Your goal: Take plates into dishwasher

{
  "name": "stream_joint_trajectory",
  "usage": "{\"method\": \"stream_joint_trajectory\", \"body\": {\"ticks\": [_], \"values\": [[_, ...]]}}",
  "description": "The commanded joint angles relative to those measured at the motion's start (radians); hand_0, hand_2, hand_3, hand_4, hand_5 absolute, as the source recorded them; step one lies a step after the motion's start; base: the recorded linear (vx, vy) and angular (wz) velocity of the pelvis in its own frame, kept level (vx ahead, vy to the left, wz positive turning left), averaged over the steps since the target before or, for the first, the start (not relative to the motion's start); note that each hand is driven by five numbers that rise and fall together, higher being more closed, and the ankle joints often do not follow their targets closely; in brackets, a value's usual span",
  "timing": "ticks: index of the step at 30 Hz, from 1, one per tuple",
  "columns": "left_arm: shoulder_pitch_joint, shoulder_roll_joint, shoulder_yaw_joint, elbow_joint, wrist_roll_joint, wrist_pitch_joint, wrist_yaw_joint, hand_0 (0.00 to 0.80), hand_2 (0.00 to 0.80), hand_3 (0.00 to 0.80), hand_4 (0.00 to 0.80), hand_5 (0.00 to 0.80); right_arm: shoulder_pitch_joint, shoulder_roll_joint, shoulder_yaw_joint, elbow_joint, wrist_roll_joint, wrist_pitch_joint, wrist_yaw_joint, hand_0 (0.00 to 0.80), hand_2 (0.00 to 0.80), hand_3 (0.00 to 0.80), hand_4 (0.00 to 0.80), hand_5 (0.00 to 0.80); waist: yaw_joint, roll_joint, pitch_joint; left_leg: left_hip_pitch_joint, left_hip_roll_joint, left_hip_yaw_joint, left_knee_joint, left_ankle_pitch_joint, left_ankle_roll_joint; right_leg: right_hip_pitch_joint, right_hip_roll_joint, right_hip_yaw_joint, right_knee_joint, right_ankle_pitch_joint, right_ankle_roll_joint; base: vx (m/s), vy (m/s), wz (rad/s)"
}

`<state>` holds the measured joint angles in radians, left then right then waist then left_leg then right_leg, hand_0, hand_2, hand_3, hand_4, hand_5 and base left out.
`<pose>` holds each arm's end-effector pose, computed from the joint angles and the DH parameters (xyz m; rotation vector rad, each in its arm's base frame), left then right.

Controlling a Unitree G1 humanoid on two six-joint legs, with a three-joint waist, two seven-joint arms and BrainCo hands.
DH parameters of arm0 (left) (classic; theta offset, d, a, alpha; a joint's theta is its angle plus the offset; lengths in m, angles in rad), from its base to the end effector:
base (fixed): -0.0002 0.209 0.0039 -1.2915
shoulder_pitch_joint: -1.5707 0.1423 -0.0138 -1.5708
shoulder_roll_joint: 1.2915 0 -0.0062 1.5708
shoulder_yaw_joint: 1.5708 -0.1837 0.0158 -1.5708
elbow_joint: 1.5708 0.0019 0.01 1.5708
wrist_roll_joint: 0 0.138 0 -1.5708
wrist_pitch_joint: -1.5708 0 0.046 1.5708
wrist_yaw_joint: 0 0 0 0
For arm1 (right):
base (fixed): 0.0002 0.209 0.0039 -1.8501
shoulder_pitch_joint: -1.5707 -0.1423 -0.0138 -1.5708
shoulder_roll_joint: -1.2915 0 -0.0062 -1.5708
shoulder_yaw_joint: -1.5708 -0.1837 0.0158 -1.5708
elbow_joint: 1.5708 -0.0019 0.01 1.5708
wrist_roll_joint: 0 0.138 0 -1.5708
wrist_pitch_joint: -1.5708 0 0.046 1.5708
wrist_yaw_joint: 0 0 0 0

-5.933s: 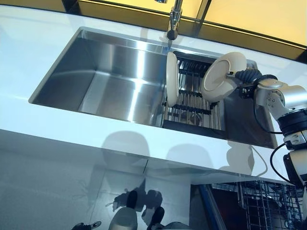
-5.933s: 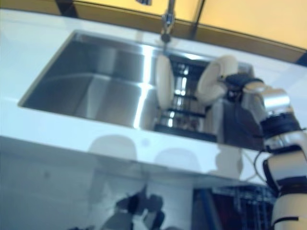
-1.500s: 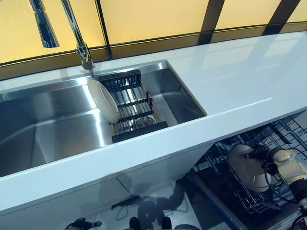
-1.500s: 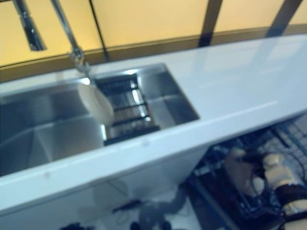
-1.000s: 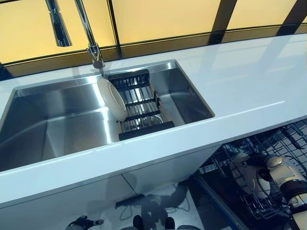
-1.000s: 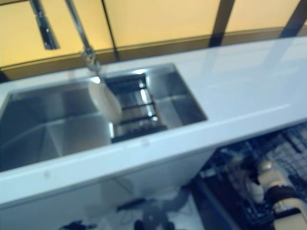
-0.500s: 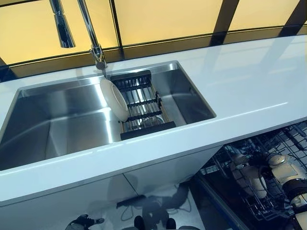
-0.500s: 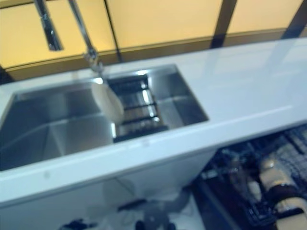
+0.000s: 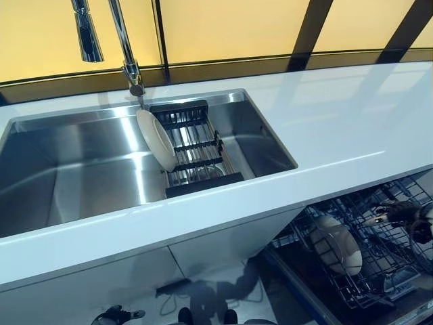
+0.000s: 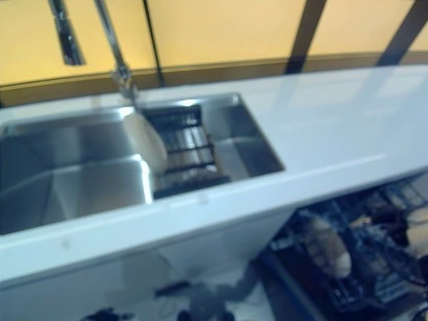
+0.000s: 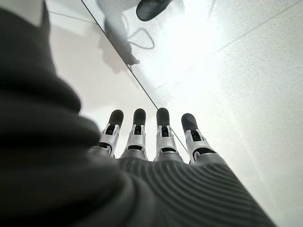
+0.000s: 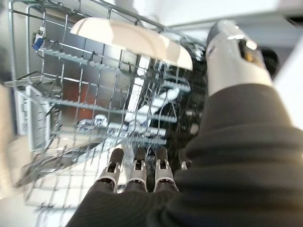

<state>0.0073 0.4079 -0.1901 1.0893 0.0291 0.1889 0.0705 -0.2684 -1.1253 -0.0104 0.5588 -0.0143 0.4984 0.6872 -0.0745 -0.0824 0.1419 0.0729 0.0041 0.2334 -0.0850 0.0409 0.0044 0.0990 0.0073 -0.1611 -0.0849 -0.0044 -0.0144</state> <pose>0.0843 0.2745 -0.0942 0.5446 1.2857 0.1437 0.2040 -0.4074 0.1578 -0.6565 0.9298 -0.0433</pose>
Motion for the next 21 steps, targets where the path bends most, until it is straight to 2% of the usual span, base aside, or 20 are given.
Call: {"method": "stream_joint_trajectory", "body": {"ticks": [1, 4, 10, 11, 13, 17, 18, 19, 21], "values": [[-0.030, 0.035, 0.023, 0.067, 0.015, -0.012, 0.021, 0.000, 0.000, 0.000, 0.000, 0.000, 0.005, -0.102, -0.042, 0.013, 0.019, 0.005, 0.044, 0.000, 0.000, 0.000, 0.000, 0.000, -0.001, -0.040, -0.033, 0.059, 0.061, 0.009, 0.000, -0.074, -0.042, -0.049, -0.070, 0.008, 0.010, 0.061, 0.138, 0.000, 0.000, 0.00], [-0.021, 0.036, 0.025, 0.074, 0.010, -0.027, 0.024, 0.000, 0.000, 0.000, 0.000, 0.000, 0.016, -0.151, -0.087, 0.046, 0.021, 0.015, 0.070, 0.000, 0.000, 0.000, 0.000, 0.000, 0.000, -0.047, -0.036, 0.061, 0.062, 0.007, -0.001, -0.073, -0.042, -0.045, -0.067, 0.007, 0.008, 0.061, 0.136, 0.000, 0.000, 0.00], [-0.011, 0.045, 0.015, 0.082, -0.005, -0.034, 0.029, 0.000, 0.000, 0.000, 0.000, 0.000, -0.052, -0.261, -0.122, 0.138, 0.035, -0.022, -0.017, 0.000, 0.000, 0.000, 0.000, 0.000, 0.016, -0.056, -0.041, 0.062, 0.060, -0.006, 0.000, -0.071, -0.044, -0.034, -0.064, 0.000, 0.006, 0.060, 0.135, 0.000, 0.000, 0.00], [-0.008, 0.051, 0.004, 0.080, -0.016, -0.035, 0.028, 0.000, 0.000, 0.000, 0.000, 0.000, -0.108, -0.309, -0.116, 0.138, 0.018, -0.078, -0.100, 0.000, 0.000, 0.000, 0.000, 0.000, 0.028, -0.058, -0.039, 0.060, 0.058, -0.014, 0.002, -0.070, -0.043, -0.031, -0.065, -0.004, 0.006, 0.059, 0.135, 0.000, 0.000, 0.00], [-0.003, 0.055, 0.000, 0.081, -0.017, -0.040, 0.029, 0.000, 0.000, 0.000, 0.000, 0.000, -0.166, -0.346, -0.084, 0.140, -0.006, -0.118, -0.145, 0.000, 0.000, 0.000, 0.000, 0.000, 0.036, -0.057, -0.038, 0.058, 0.056, -0.021, 0.003, -0.069, -0.043, -0.029, -0.066, -0.009, 0.005, 0.059, 0.135, 0.000, 0.000, 0.00], [0.008, 0.065, -0.036, 0.073, -0.038, -0.050, 0.037, 0.000, 0.000, 0.000, 0.000, 0.000, -0.392, -0.422, 0.082, 0.119, -0.045, -0.208, -0.313, 0.000, 0.000, 0.000, 0.000, 0.000, 0.066, -0.061, -0.035, 0.049, 0.049, -0.038, 0.004, -0.066, -0.043, -0.026, -0.068, -0.021, 0.004, 0.054, 0.135, -0.007, 0.010, 0.08], [0.008, 0.068, -0.043, 0.073, -0.042, -0.051, 0.038, 0.000, 0.000, 0.000, 0.000, 0.000, -0.431, -0.428, 0.114, 0.113, -0.043, -0.209, -0.331, 0.000, 0.000, 0.000, 0.000, 0.000, 0.072, -0.062, -0.035, 0.048, 0.048, -0.041, 0.005, -0.066, -0.043, -0.026, -0.069, -0.024, 0.004, 0.054, 0.135, -0.018, 0.011, 0.03], [0.009, 0.068, -0.047, 0.071, -0.046, -0.054, 0.040, 0.000, 0.000, 0.000, 0.000, 0.000, -0.544, -0.428, 0.217, 0.102, -0.038, -0.231, -0.376, 0.000, 0.000, 0.000, 0.000, 0.000, 0.079, -0.062, -0.034, 0.044, 0.046, -0.047, 0.005, -0.065, -0.042, -0.025, -0.070, -0.029, 0.003, 0.052, 0.135, 0.000, 0.000, 0.00], [0.011, 0.070, -0.057, 0.067, -0.053, -0.054, 0.039, 0.000, 0.000, 0.000, 0.000, 0.000, -0.693, -0.419, 0.351, 0.081, -0.016, -0.290, -0.424, 0.000, 0.000, 0.000, 0.000, 0.000, 0.091, -0.062, -0.035, 0.040, 0.042, -0.058, 0.005, -0.064, -0.042, -0.021, -0.072, -0.039, 0.002, 0.049, 0.135, -0.010, 0.016, 0.09]]}}
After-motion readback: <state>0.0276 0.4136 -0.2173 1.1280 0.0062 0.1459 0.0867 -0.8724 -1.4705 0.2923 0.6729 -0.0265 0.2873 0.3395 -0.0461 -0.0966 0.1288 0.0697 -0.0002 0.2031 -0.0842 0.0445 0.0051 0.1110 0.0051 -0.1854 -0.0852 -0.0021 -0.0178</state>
